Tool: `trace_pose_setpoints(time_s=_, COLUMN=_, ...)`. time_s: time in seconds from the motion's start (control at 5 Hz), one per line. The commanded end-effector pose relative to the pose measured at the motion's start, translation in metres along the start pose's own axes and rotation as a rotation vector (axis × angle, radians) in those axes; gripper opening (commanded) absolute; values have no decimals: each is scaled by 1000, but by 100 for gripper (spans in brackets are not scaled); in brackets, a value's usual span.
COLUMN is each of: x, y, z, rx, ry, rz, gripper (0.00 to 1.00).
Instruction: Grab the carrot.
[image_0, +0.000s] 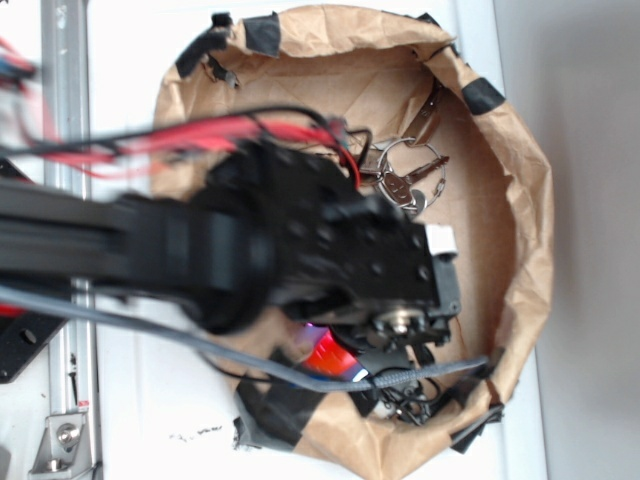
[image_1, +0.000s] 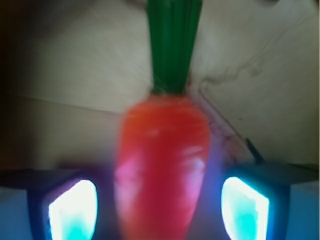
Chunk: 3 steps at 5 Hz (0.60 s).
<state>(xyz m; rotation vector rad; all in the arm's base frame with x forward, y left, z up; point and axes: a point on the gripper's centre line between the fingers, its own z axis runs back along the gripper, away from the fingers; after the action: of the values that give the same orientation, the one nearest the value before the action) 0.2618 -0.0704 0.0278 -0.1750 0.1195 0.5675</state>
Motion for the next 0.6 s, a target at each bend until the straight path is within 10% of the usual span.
trace_pose_setpoints(time_s=0.0, x=-23, y=-8, z=-16, rx=71, ry=-40, rz=-97, gripper=0)
trace_pose_setpoints(time_s=0.4, x=11, y=15, z=88, rx=-23, ry=-223, rz=-205, gripper=0)
